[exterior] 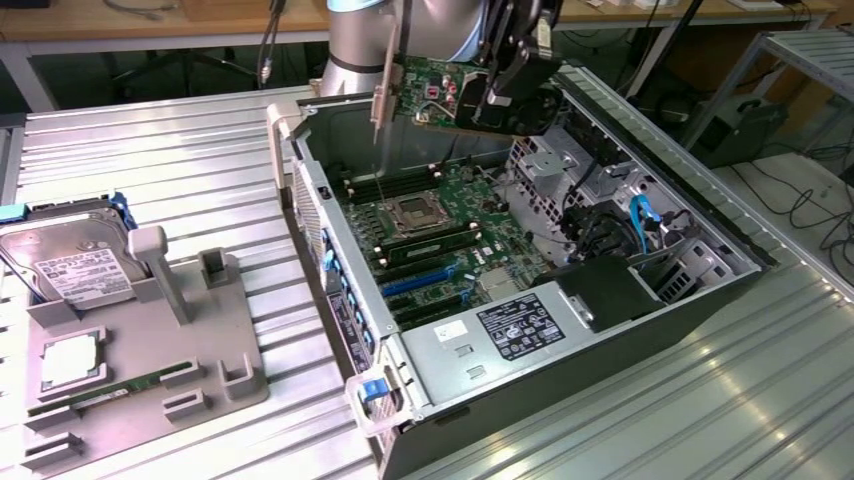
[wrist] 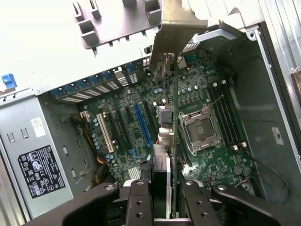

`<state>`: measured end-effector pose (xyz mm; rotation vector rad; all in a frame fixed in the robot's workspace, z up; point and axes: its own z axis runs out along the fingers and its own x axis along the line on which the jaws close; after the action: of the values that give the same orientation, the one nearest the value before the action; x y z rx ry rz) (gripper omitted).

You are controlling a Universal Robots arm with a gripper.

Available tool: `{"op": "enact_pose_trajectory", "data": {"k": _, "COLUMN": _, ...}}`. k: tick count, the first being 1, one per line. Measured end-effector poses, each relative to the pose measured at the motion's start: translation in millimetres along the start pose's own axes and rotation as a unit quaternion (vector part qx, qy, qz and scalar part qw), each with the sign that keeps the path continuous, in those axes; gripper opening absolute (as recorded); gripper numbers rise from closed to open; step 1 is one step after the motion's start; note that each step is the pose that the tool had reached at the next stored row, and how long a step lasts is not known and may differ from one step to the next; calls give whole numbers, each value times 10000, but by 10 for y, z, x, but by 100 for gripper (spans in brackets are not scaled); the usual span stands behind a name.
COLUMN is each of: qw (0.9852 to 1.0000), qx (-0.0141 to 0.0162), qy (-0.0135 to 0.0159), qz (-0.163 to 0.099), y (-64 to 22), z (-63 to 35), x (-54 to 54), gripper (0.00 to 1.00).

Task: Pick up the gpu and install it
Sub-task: 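Insert the gpu into the slot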

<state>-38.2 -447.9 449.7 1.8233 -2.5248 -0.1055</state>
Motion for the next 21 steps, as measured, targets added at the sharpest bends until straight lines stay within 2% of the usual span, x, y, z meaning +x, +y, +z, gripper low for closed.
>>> {"op": "enact_pose_trajectory", "data": {"k": 11, "qw": 9992, "qx": -8, "qy": 28, "qz": -402, "y": 0, "z": 0, "x": 0, "gripper": 27}}
{"op": "enact_pose_trajectory", "data": {"k": 21, "qw": 9977, "qx": -13, "qy": 47, "qz": -677, "y": 0, "z": 0, "x": 0, "gripper": 27}}
